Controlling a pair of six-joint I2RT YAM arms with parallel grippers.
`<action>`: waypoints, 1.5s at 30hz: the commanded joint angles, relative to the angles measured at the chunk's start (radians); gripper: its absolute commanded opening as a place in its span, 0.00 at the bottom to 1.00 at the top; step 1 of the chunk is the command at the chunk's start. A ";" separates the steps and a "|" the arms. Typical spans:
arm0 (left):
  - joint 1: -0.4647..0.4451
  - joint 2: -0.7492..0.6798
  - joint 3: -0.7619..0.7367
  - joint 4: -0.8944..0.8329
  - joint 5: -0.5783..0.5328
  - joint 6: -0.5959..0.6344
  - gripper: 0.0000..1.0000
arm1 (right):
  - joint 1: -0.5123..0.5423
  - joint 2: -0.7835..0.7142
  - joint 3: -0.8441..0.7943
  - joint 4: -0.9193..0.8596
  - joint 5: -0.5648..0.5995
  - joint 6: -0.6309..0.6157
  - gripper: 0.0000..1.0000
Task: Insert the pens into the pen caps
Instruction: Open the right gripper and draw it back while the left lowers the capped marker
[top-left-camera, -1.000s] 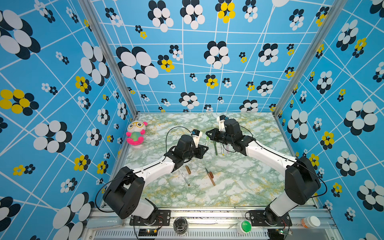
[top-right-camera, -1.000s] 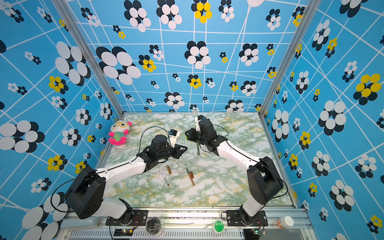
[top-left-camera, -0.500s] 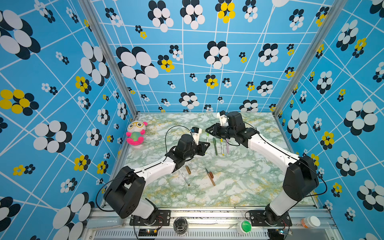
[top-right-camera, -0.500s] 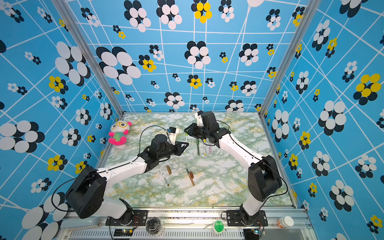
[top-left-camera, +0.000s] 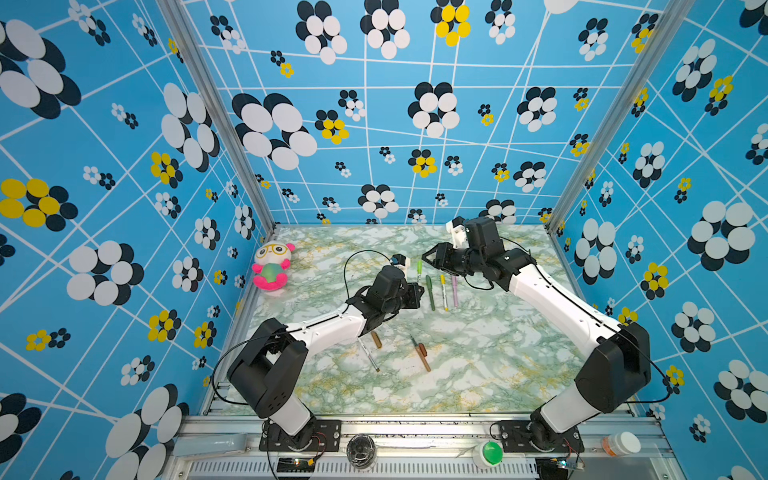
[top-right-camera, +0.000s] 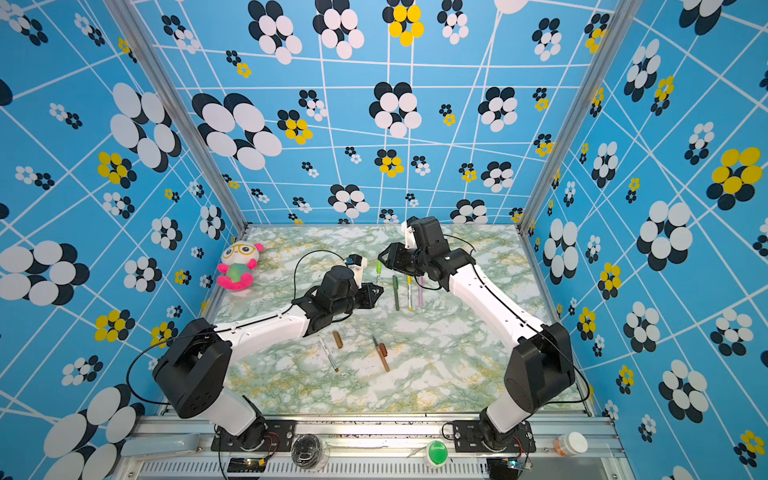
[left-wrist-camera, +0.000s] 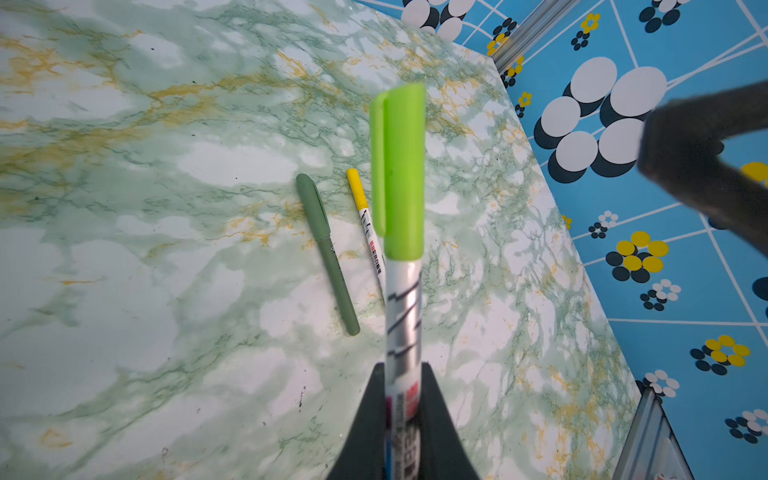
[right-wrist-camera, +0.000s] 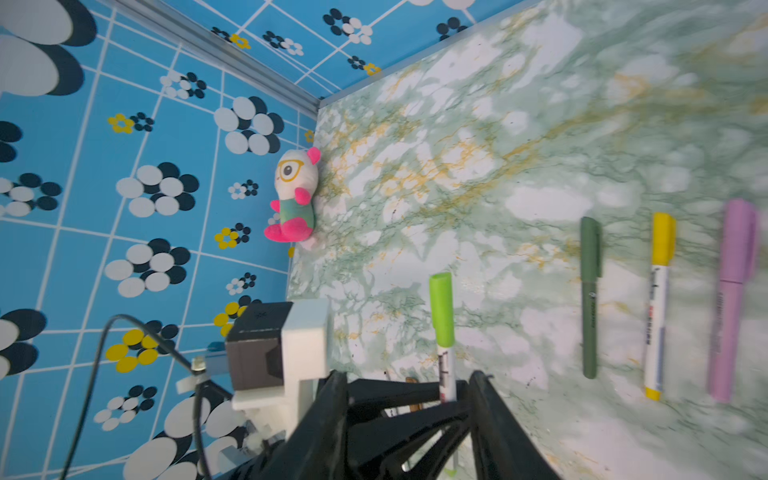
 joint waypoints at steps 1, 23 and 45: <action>-0.010 0.057 0.064 -0.158 -0.065 -0.031 0.00 | -0.026 -0.055 -0.057 -0.082 0.137 -0.026 0.50; -0.010 0.358 0.303 -0.300 -0.090 -0.047 0.01 | -0.096 -0.221 -0.204 -0.083 0.228 -0.031 0.51; 0.007 0.481 0.418 -0.415 -0.163 -0.042 0.18 | -0.124 -0.275 -0.258 -0.068 0.214 -0.033 0.51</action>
